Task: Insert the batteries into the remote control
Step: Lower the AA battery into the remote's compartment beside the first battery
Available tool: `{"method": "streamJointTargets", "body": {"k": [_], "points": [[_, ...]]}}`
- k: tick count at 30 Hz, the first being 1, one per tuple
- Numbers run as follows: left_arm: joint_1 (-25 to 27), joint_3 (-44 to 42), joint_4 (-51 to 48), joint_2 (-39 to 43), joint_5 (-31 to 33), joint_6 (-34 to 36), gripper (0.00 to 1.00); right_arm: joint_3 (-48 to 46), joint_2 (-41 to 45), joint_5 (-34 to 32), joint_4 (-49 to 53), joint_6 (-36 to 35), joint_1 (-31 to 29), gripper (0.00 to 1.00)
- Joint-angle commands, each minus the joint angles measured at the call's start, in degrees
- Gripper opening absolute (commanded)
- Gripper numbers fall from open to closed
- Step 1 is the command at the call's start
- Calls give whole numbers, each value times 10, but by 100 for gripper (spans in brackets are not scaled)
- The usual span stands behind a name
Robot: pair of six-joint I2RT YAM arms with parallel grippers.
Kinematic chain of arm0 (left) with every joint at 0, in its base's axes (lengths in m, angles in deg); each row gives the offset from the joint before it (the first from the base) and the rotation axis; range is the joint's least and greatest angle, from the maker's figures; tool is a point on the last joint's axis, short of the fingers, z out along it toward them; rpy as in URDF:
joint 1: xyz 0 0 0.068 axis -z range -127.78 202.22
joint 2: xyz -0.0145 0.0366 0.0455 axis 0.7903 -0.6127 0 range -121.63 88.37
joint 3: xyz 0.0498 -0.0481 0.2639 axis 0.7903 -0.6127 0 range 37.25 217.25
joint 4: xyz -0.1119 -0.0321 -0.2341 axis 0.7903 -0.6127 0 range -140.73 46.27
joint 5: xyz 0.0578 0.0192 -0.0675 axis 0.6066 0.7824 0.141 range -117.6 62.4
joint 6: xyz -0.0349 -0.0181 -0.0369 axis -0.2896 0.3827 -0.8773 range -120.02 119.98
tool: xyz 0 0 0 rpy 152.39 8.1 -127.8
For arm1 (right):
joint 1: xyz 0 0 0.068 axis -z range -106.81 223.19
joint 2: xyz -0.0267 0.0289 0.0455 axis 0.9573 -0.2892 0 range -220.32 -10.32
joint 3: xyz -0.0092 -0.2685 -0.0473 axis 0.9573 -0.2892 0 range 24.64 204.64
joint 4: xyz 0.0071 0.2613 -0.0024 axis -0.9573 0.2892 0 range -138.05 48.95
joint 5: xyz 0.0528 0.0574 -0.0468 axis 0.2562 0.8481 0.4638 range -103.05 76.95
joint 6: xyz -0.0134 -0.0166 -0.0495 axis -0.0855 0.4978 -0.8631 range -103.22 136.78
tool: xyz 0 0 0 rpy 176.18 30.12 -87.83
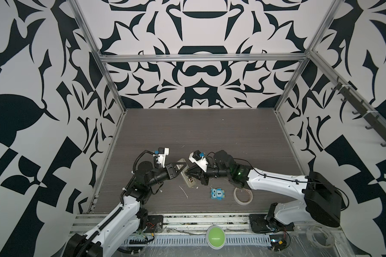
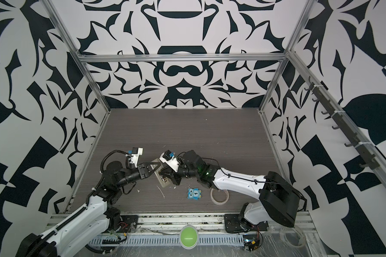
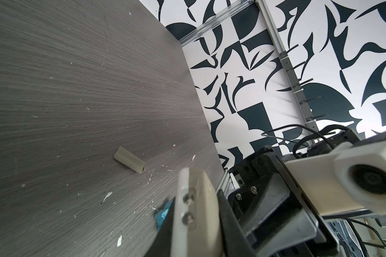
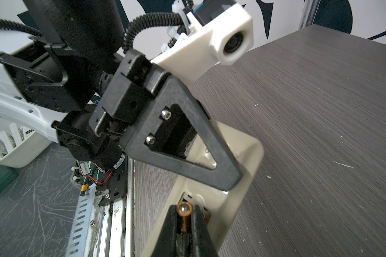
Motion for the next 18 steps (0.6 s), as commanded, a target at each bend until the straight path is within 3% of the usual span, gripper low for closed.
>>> {"method": "streamJointTargets", "body": {"k": [1, 18], "points": [[-2, 0, 19, 10, -4, 0, 0, 1, -3, -7, -21, -4, -2, 0], [-2, 1, 29, 8, 1, 3, 0, -14, 13, -45, -7, -14, -2, 0]]}}
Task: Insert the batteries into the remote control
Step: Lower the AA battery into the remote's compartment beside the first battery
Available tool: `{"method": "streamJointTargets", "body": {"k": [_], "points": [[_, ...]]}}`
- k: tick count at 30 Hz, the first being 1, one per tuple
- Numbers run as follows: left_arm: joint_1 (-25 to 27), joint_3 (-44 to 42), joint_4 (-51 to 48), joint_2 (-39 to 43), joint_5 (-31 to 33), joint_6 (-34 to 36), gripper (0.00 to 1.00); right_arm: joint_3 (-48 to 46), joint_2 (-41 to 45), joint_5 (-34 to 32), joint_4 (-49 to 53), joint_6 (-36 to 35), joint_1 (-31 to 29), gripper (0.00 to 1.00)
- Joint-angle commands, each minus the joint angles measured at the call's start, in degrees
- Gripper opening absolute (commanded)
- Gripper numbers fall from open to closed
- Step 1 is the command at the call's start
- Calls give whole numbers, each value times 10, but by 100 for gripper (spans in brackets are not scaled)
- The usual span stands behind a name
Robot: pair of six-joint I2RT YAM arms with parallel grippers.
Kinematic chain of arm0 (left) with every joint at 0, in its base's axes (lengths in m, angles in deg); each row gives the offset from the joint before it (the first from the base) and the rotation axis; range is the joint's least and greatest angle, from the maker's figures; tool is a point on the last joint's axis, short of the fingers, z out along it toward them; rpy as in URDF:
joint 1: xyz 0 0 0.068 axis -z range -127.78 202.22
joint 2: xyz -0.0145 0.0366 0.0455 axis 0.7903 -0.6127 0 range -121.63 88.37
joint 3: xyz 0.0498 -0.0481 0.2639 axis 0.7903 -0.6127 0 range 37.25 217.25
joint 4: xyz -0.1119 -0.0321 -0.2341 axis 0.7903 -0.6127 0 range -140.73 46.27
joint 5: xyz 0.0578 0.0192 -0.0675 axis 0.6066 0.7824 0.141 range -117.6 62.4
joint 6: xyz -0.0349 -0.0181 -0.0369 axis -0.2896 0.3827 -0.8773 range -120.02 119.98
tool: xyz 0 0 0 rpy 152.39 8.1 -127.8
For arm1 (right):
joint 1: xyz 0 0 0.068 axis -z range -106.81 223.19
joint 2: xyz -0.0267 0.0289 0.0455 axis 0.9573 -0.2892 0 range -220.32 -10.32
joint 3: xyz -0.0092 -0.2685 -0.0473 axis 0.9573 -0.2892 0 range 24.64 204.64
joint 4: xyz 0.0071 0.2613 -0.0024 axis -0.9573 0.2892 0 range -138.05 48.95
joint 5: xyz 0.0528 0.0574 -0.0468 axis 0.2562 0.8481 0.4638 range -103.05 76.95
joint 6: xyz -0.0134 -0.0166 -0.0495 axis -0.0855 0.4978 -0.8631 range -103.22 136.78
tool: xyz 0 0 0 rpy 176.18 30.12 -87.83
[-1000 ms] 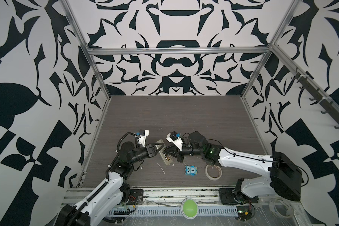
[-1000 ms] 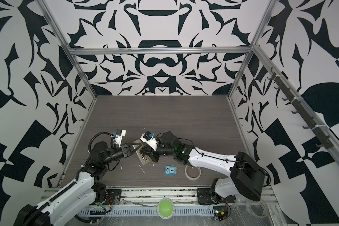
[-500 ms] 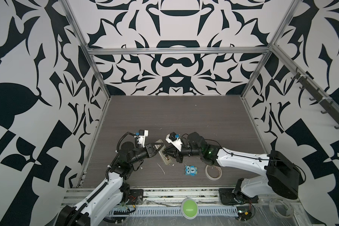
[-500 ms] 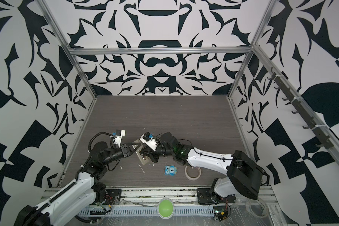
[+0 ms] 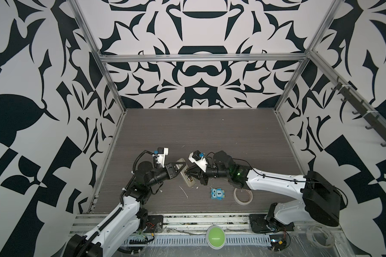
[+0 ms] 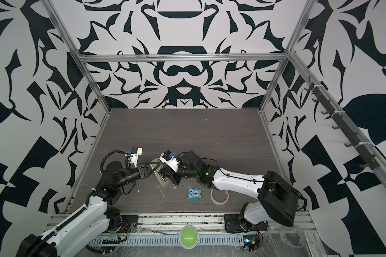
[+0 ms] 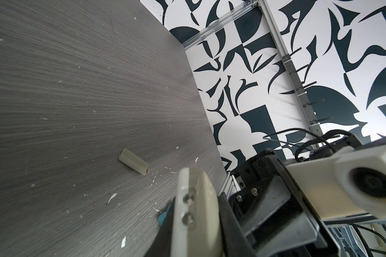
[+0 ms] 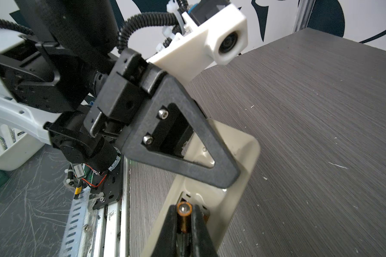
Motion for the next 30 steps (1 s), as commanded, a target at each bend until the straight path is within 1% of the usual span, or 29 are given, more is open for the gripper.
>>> {"method": "streamJointTargets", "body": {"k": [1, 8, 10, 18, 30], "points": [[-1, 2, 33, 4, -8, -1, 0, -7, 14, -27, 6, -12, -1, 0], [-1, 1, 34, 5, -10, -2, 0, -5, 15, -33, 13, -13, -1, 0], [-1, 0, 33, 5, -11, -2, 0, -2, 14, -34, 16, -14, 0, 3], [-1, 0, 38, 4, -17, -3, 0, 2, 18, -32, 19, -10, 0, 20], [-1, -4, 43, 5, -30, -6, 0, 14, 30, -25, 29, -11, -1, 31]]}}
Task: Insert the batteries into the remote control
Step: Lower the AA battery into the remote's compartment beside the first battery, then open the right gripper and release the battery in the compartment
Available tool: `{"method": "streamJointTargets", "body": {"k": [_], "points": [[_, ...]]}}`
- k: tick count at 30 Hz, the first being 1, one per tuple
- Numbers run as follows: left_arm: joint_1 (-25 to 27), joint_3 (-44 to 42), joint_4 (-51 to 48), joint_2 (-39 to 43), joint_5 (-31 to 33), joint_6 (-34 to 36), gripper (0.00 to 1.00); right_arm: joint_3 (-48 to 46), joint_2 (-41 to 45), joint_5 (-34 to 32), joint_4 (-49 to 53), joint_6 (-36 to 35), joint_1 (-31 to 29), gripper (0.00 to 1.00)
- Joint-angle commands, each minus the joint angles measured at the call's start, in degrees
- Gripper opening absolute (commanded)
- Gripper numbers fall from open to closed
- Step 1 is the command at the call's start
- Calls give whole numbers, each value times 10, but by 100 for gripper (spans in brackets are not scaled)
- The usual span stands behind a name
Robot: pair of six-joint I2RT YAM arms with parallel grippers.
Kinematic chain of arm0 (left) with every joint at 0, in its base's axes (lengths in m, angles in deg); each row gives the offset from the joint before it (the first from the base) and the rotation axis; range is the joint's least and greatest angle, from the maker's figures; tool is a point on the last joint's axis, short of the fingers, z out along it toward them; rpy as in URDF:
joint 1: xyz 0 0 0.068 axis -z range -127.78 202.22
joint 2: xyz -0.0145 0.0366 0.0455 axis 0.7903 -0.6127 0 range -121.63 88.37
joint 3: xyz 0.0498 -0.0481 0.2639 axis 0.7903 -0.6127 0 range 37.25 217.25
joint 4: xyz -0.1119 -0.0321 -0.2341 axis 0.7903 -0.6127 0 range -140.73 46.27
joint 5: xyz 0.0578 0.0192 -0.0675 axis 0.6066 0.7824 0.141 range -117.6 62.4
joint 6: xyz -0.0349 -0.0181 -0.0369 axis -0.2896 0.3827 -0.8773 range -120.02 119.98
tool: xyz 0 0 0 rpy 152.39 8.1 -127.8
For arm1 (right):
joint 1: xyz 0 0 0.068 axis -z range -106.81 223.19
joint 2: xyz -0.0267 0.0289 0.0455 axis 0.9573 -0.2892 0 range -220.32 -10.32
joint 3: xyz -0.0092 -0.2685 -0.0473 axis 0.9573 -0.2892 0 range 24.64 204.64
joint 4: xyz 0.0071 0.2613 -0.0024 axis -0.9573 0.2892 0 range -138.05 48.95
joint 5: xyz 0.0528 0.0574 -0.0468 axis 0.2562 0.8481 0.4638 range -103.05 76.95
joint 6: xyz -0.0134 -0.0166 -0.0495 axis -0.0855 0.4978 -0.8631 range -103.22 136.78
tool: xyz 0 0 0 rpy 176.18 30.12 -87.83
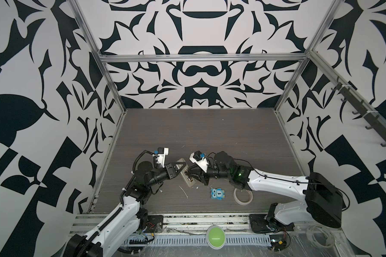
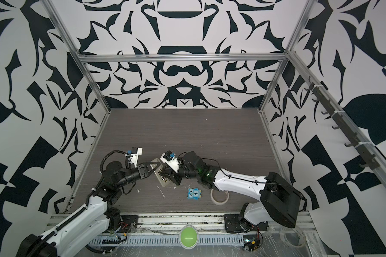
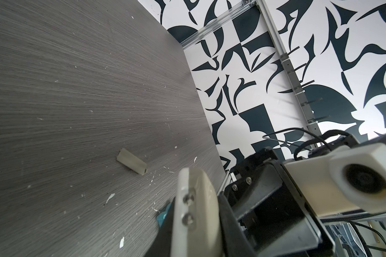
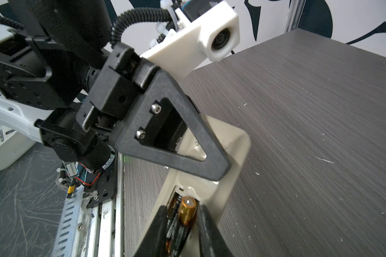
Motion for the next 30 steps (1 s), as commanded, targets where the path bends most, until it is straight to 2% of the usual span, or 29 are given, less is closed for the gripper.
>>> {"method": "streamJointTargets", "body": {"k": [1, 6, 13, 19, 24, 30], "points": [[-1, -3, 36, 4, -23, -4, 0, 17, 19, -9, 15, -2, 1, 32], [-1, -3, 38, 2, -32, -6, 0, 33, 36, 10, 45, -15, 1, 43], [0, -1, 37, -4, -52, -5, 0, 68, 61, 9, 100, -41, 1, 47], [-1, 5, 17, 0, -72, 0, 0, 125, 82, -1, 236, -138, 1, 49], [0, 10, 19, -10, -93, -4, 0, 180, 76, 14, 368, -239, 1, 46], [6, 10, 25, -21, -106, -14, 0, 197, 79, 10, 409, -283, 1, 34]]}}
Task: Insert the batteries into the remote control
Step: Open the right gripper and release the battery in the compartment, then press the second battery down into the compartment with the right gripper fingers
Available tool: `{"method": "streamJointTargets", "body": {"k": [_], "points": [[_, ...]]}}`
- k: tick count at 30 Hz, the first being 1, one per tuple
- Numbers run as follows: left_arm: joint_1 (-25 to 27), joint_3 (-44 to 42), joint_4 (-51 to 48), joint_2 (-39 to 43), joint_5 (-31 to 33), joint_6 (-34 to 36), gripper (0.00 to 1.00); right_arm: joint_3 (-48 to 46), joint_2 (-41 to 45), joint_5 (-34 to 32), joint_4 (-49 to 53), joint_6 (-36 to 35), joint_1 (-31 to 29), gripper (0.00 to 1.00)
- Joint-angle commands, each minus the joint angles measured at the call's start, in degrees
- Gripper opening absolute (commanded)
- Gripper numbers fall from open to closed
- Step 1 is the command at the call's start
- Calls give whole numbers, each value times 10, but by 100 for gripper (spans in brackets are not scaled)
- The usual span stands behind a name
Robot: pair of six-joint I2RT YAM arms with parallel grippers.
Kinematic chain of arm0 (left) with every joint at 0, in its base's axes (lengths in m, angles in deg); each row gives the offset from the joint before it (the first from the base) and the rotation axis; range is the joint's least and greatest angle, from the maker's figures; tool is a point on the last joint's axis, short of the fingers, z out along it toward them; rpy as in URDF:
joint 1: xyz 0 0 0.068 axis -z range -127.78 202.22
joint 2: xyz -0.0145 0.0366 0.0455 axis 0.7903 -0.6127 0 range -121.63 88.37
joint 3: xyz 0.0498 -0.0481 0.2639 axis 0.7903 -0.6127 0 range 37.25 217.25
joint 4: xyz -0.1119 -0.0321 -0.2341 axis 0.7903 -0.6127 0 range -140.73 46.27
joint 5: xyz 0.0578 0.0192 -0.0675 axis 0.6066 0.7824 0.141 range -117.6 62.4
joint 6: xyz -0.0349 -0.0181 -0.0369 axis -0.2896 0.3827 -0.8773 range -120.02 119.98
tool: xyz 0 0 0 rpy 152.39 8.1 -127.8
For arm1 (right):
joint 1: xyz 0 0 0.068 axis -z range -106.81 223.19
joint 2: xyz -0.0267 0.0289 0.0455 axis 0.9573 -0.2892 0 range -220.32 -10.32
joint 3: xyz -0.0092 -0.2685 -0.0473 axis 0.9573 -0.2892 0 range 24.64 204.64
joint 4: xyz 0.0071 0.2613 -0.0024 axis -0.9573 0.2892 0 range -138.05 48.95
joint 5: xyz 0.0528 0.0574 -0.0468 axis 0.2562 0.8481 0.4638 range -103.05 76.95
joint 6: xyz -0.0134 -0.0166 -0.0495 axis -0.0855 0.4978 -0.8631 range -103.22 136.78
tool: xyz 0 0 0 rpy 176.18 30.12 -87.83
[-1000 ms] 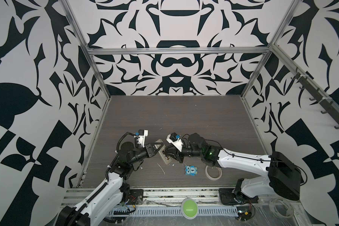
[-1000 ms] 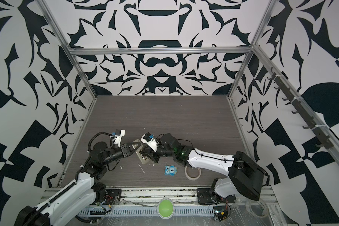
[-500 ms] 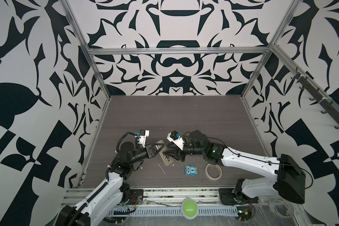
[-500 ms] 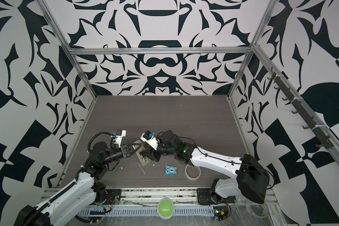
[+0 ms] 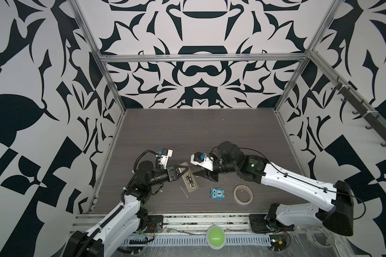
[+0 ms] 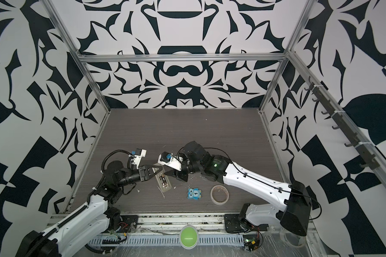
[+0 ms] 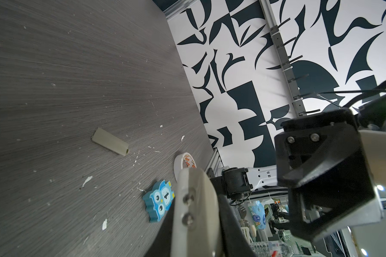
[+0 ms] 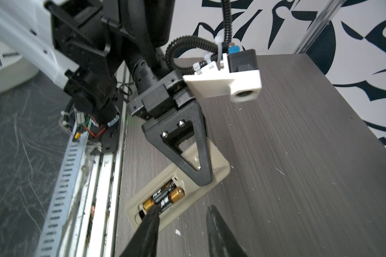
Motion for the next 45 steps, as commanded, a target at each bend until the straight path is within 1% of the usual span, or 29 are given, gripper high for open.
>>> {"method": "streamJointTargets", "body": {"k": [1, 6, 13, 28, 45], "points": [[4, 10, 18, -2, -23, -9, 0, 24, 11, 5, 45, -48, 1, 33], [14, 11, 21, -8, -28, -11, 0, 38, -2, 11, 59, -57, 0, 30], [24, 13, 27, -18, -31, -13, 0, 53, -25, 13, 66, -62, -13, 30], [34, 11, 40, -26, -36, -15, 0, 68, -59, -11, 80, -86, -32, 31], [35, 11, 39, -26, -35, -15, 0, 75, -80, -16, 92, -92, -43, 24]]}}
